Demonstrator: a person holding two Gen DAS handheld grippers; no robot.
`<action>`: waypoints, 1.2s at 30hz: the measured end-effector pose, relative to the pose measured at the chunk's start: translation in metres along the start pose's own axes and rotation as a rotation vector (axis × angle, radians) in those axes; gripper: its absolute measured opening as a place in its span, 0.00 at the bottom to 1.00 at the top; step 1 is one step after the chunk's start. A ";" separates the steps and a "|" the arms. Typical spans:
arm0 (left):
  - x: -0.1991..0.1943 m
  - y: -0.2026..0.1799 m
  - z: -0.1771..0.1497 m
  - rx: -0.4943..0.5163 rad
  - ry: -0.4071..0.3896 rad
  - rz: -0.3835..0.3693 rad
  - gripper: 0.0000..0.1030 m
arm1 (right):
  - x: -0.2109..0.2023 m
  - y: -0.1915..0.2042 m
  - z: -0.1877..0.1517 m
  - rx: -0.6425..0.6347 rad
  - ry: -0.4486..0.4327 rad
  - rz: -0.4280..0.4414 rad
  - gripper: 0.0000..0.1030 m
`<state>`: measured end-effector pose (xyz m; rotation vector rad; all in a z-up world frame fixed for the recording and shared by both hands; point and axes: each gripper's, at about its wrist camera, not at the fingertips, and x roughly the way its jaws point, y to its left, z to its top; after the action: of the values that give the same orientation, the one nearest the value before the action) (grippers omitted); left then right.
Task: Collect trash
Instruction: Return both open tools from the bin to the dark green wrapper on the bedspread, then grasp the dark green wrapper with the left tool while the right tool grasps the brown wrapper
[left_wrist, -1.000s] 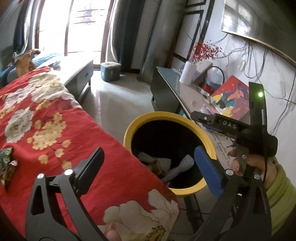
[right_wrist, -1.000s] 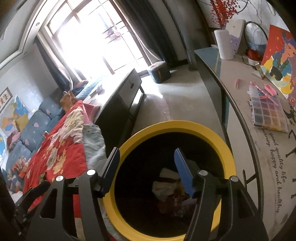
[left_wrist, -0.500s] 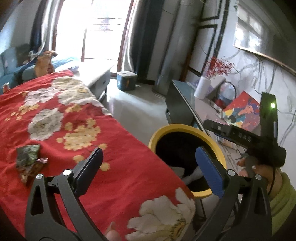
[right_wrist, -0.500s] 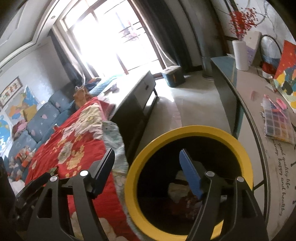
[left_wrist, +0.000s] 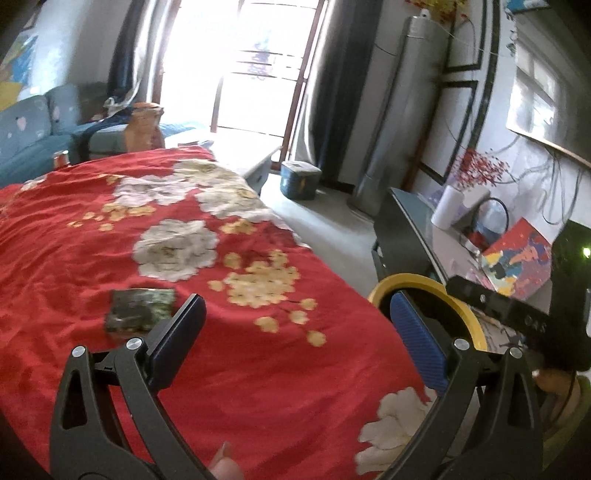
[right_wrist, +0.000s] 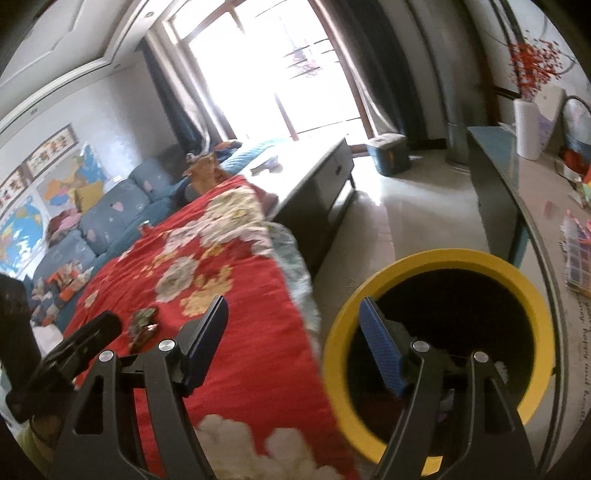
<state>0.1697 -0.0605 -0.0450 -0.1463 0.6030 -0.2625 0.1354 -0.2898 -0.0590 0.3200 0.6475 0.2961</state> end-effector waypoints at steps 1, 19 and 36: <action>-0.001 0.004 0.000 -0.008 -0.003 0.005 0.89 | 0.002 0.007 -0.001 -0.010 0.006 0.010 0.69; -0.025 0.079 0.007 -0.165 -0.042 0.082 0.89 | 0.028 0.093 -0.028 -0.156 0.095 0.124 0.69; 0.009 0.169 0.000 -0.407 0.131 0.036 0.60 | 0.066 0.152 -0.055 -0.256 0.210 0.194 0.69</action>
<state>0.2109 0.0989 -0.0863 -0.5125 0.7837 -0.1118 0.1254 -0.1166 -0.0782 0.1058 0.7772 0.5983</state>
